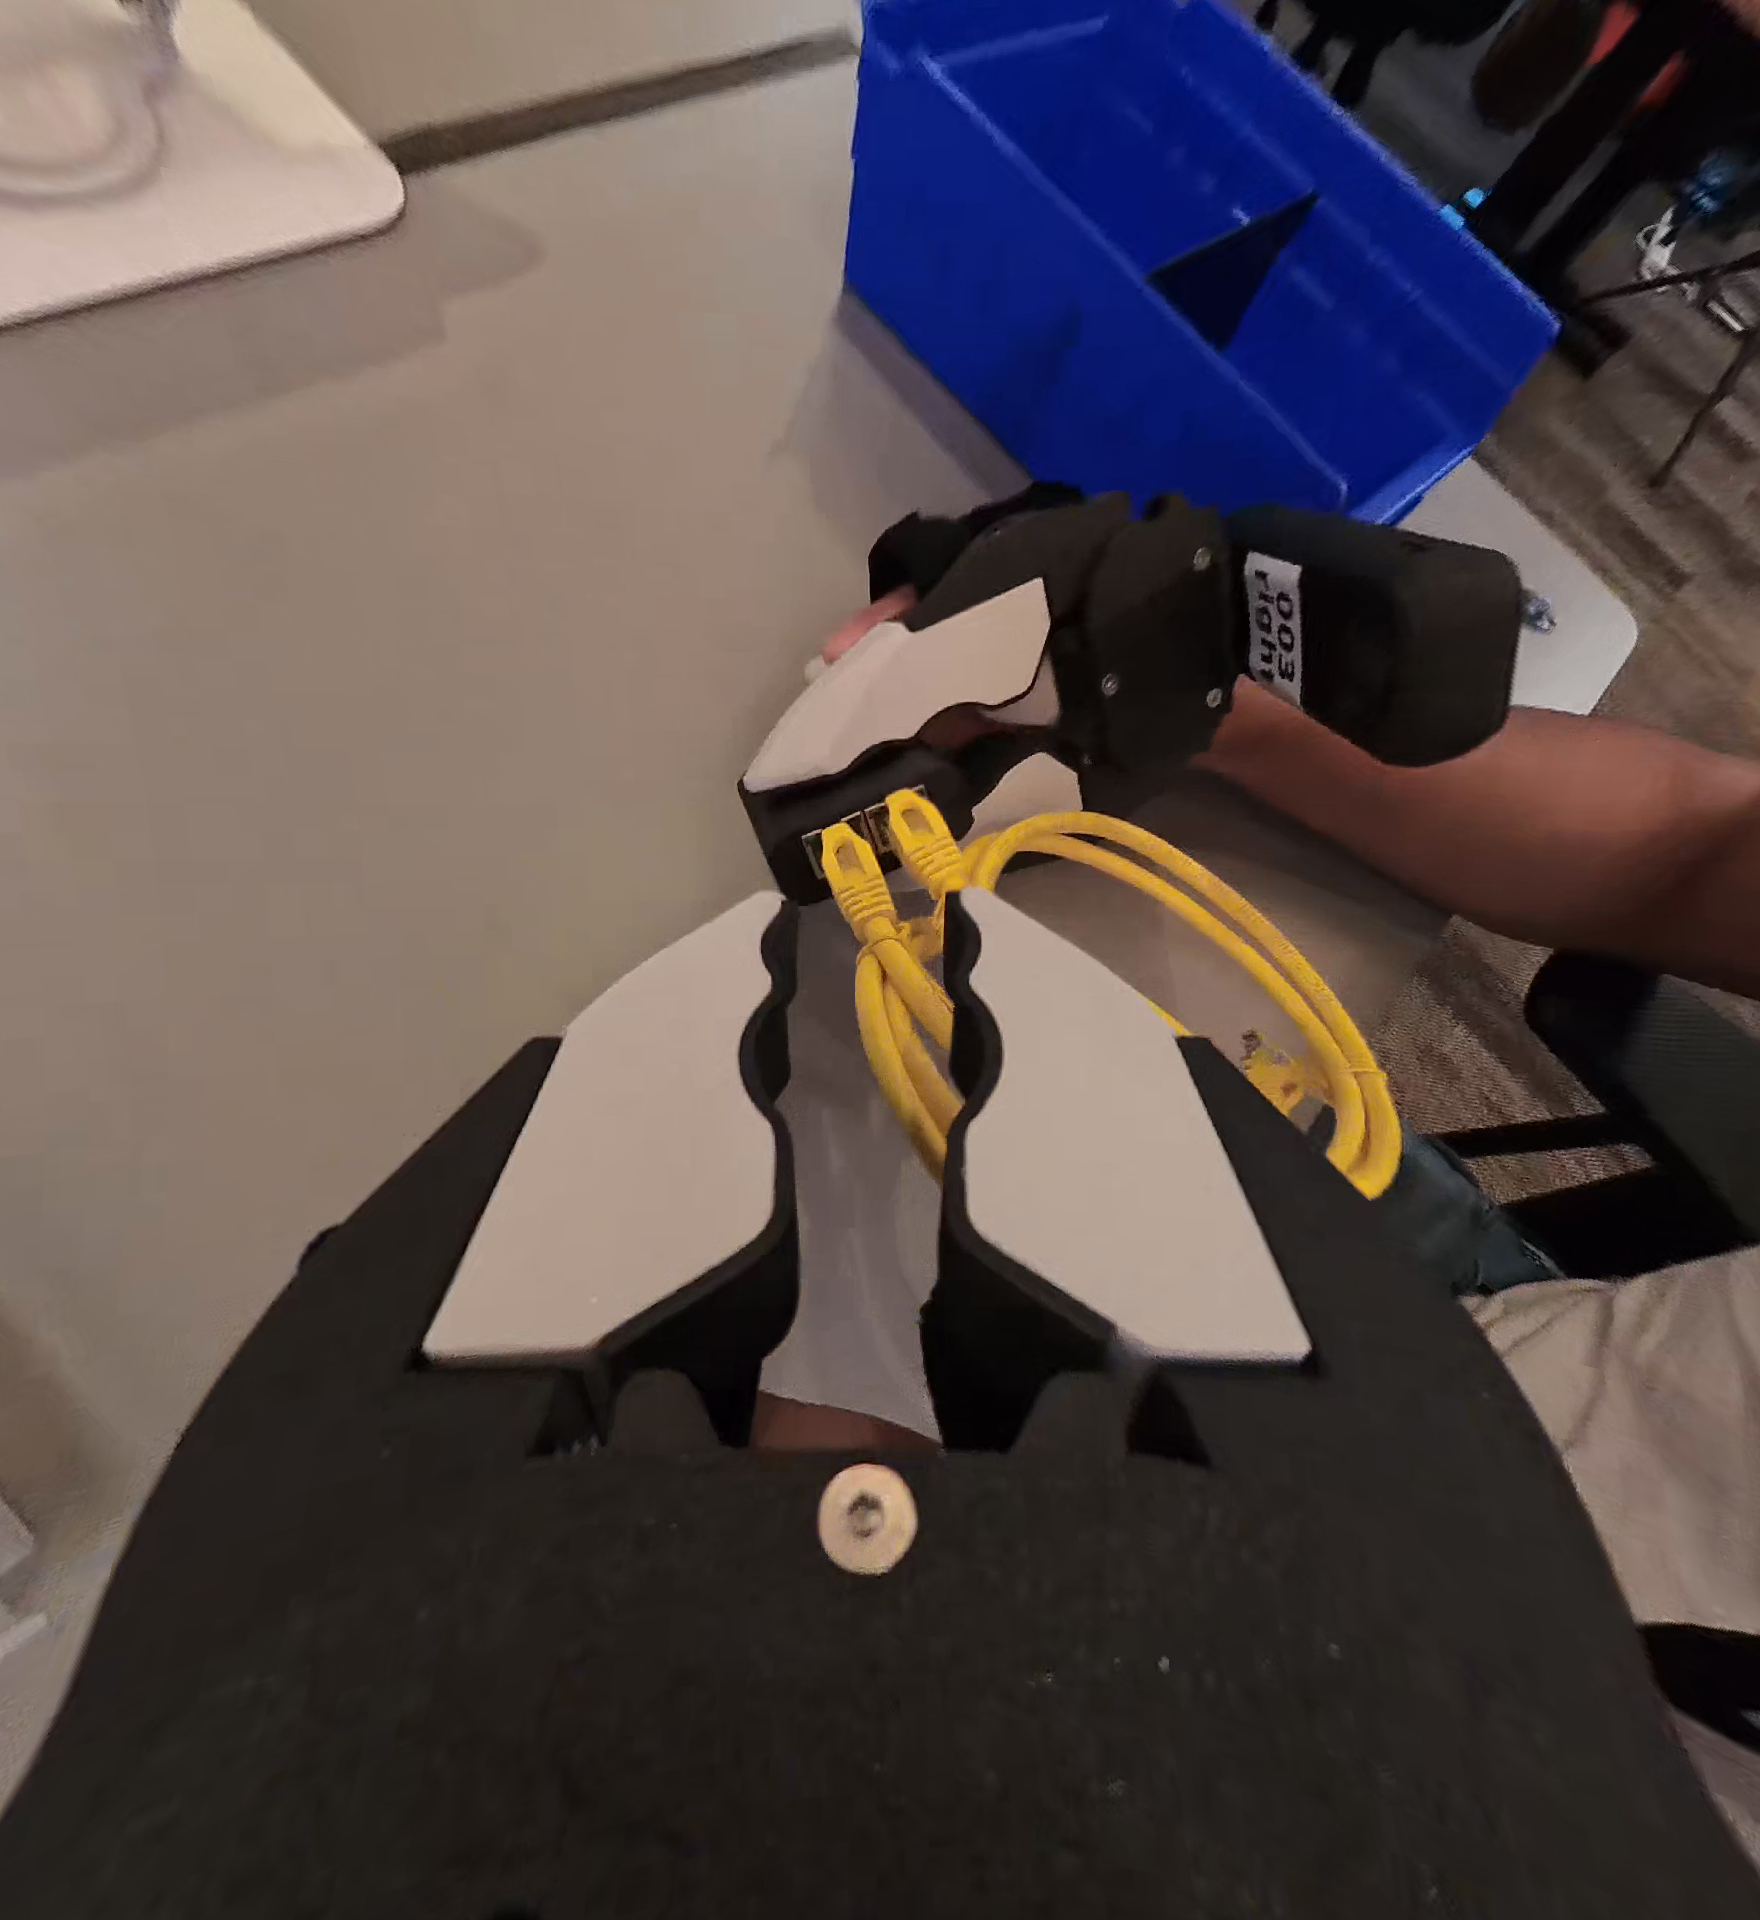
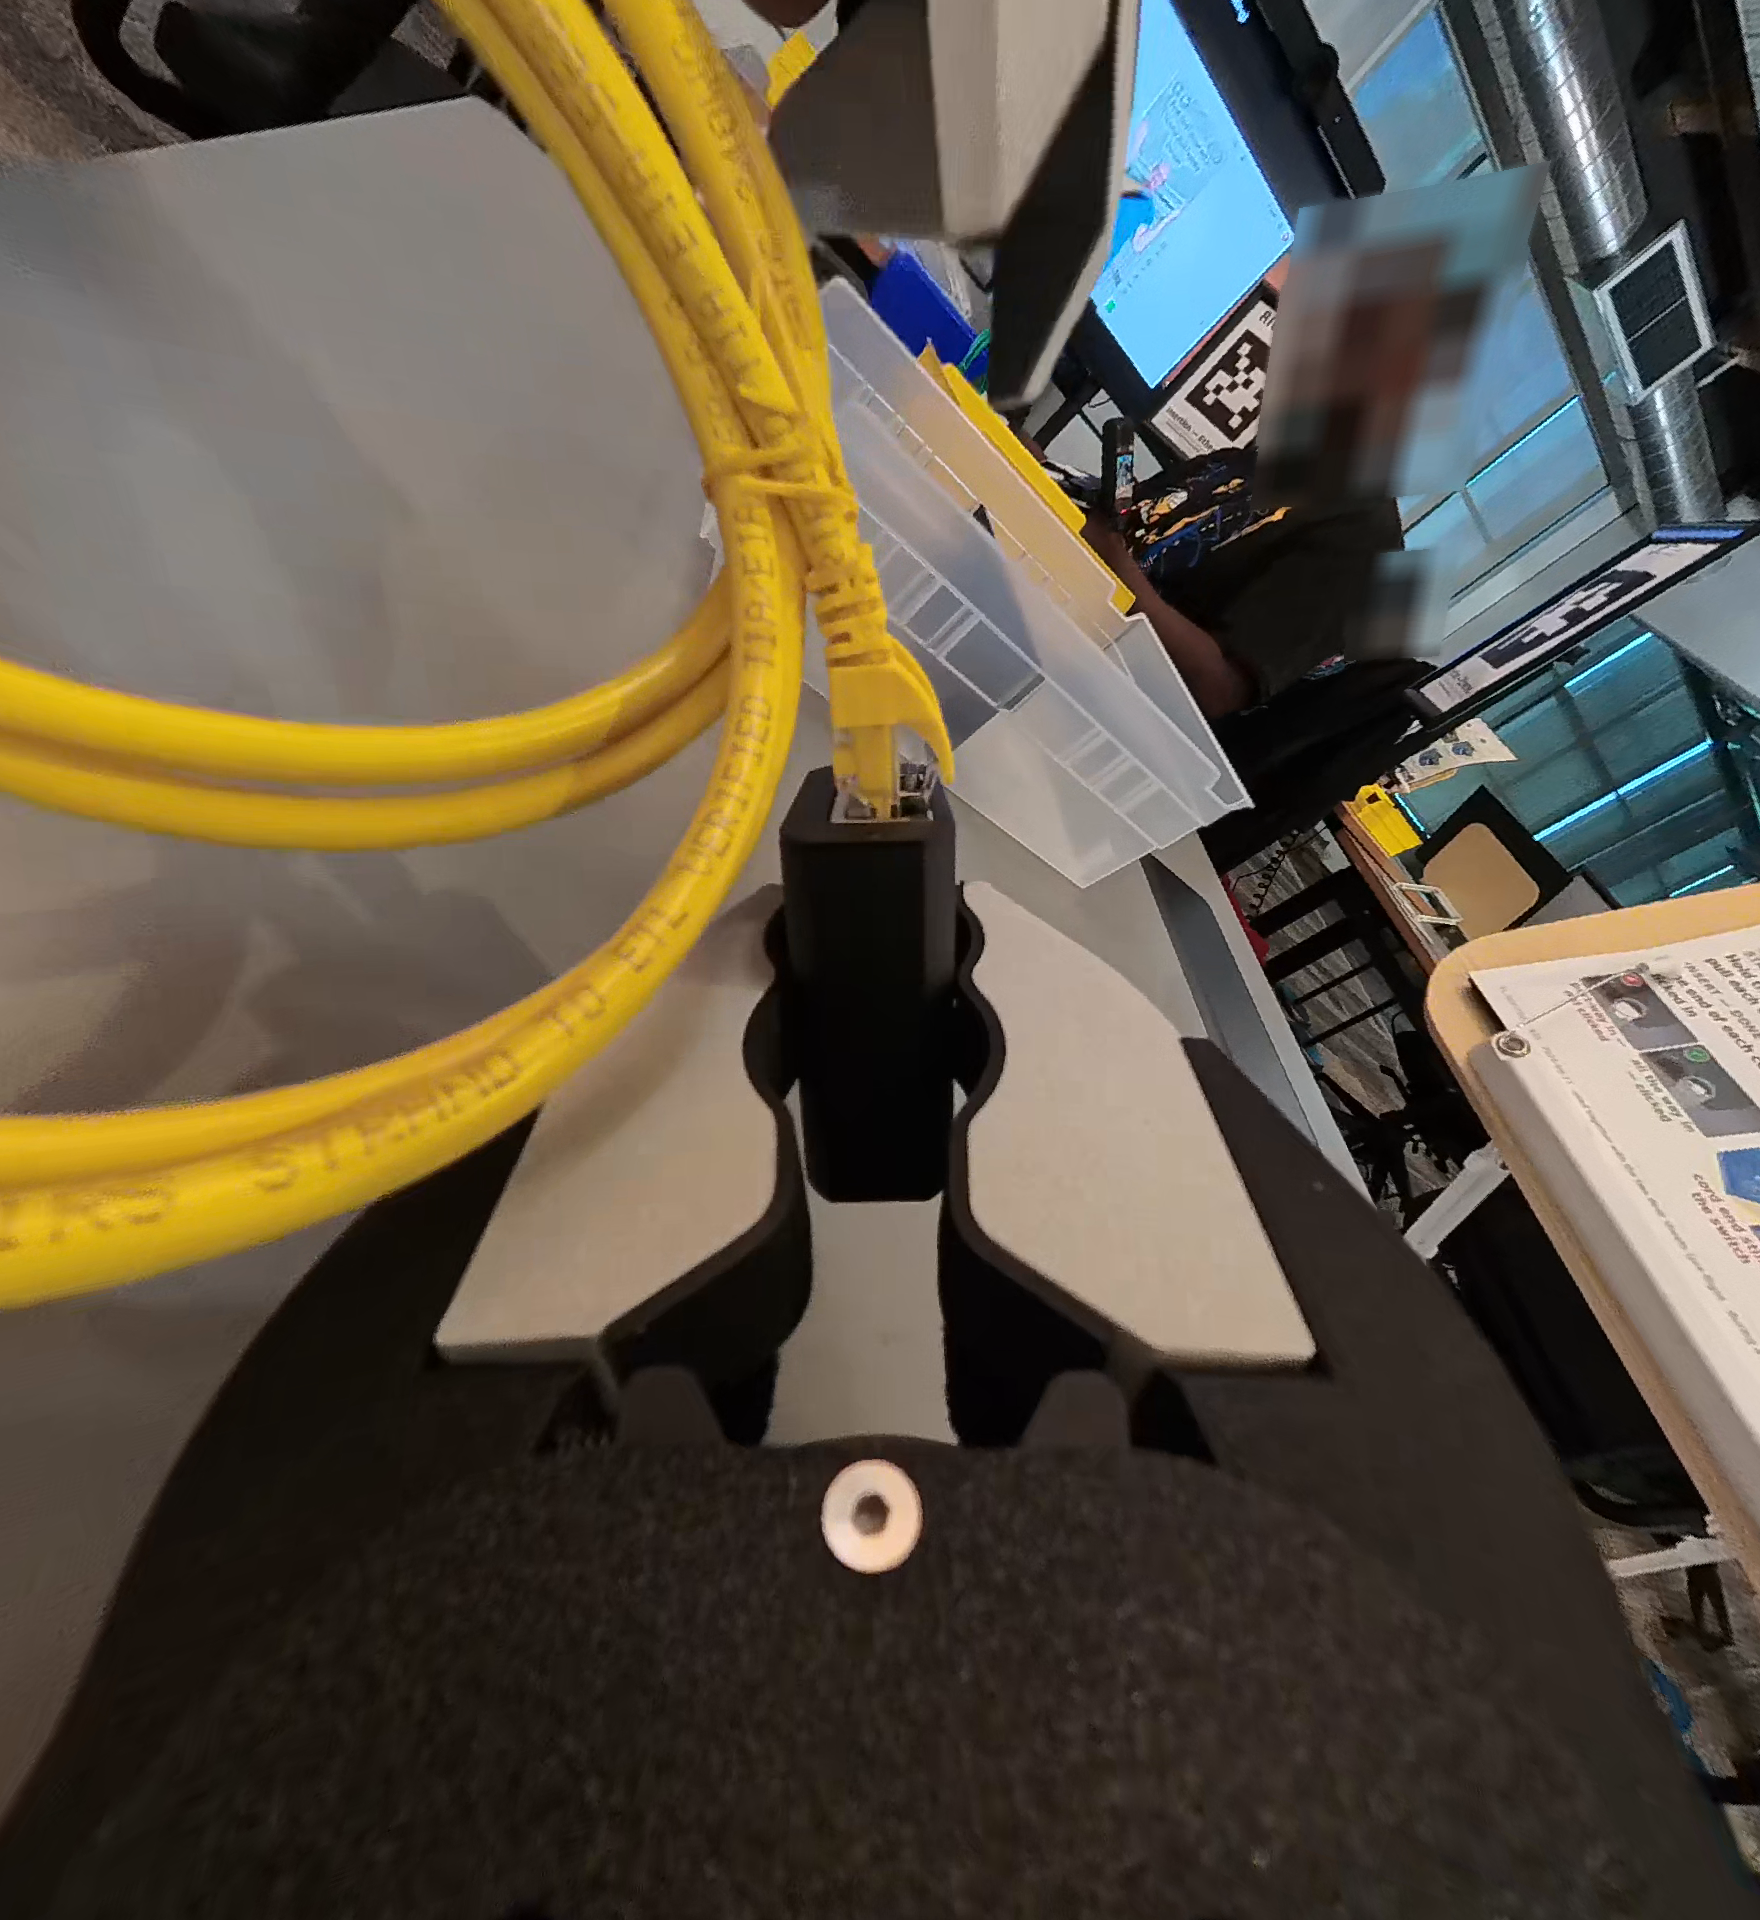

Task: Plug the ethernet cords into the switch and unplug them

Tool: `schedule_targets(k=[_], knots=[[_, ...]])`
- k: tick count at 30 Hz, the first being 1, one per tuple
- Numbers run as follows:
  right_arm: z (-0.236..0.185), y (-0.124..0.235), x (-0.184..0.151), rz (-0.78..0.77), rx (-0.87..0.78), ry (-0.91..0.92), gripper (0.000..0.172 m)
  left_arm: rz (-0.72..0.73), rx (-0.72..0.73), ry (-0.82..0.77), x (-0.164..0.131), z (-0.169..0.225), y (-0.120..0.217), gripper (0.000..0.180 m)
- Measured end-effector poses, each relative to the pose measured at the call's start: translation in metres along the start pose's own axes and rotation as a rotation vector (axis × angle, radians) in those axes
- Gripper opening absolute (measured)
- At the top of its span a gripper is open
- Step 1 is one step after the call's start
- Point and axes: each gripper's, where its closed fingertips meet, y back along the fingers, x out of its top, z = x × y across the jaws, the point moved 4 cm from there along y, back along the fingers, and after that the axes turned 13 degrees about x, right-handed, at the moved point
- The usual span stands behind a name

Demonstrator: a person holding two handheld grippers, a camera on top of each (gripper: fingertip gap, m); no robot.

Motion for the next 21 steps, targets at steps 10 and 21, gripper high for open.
schedule_targets(k=[10,21], knots=[[-0.001,-0.002,0.001,-0.063,-0.035,0.090,0.024,-0.106,0.023,0.109,-0.005,0.000,0.002,0.027],[0.000,-0.001,0.009,-0.071,-0.070,0.124,0.024,-0.246,0.051,-0.024,-0.021,0.001,-0.016,0.011]])
